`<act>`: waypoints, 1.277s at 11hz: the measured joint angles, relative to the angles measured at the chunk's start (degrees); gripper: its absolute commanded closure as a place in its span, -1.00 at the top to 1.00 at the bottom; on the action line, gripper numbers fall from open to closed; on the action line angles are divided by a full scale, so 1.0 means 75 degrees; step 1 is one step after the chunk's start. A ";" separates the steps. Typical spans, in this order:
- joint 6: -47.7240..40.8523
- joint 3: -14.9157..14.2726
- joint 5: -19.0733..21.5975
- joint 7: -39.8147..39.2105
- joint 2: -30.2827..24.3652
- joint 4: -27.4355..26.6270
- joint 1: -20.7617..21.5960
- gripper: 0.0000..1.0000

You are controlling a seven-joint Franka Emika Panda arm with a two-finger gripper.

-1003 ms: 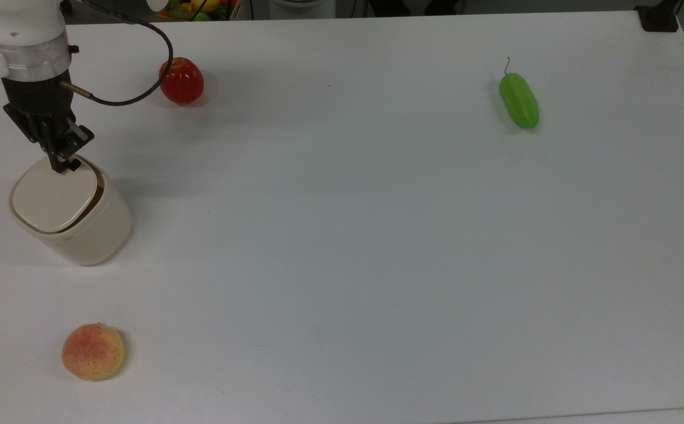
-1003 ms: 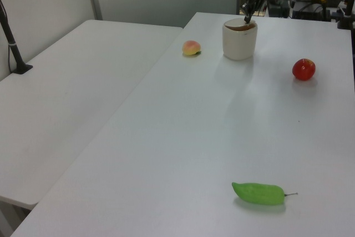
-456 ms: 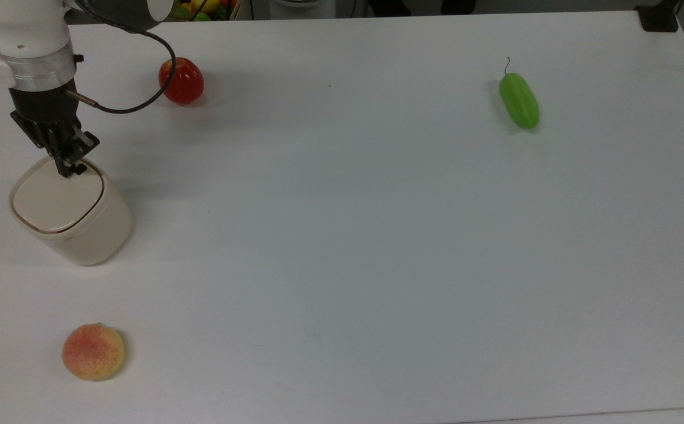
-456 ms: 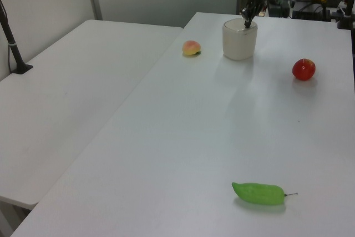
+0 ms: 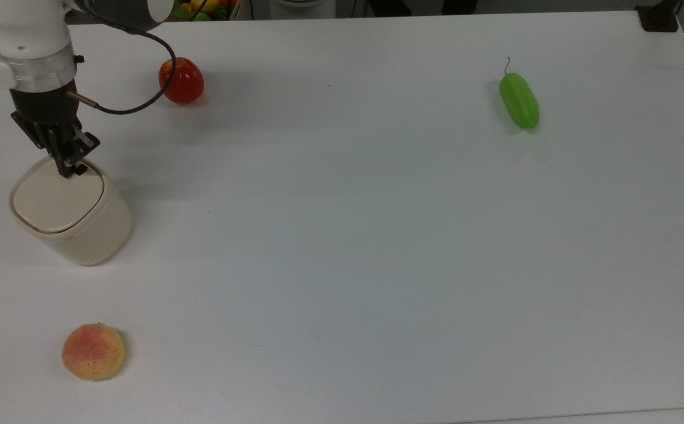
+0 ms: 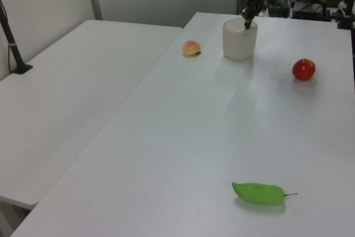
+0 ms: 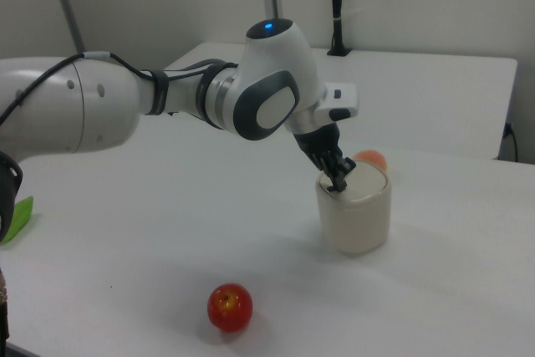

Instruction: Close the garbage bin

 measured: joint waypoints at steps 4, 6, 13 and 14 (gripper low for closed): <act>0.0000 0.0000 0.0000 0.0000 0.0000 0.0000 0.0000 -1.00; -0.0001 0.0000 0.0002 0.0006 0.0001 0.0020 0.0000 -1.00; -0.1672 0.0113 0.0013 0.0130 -0.0795 0.0453 0.1079 -1.00; -0.2001 0.0120 0.0013 0.0134 -0.0996 0.0461 0.1319 -1.00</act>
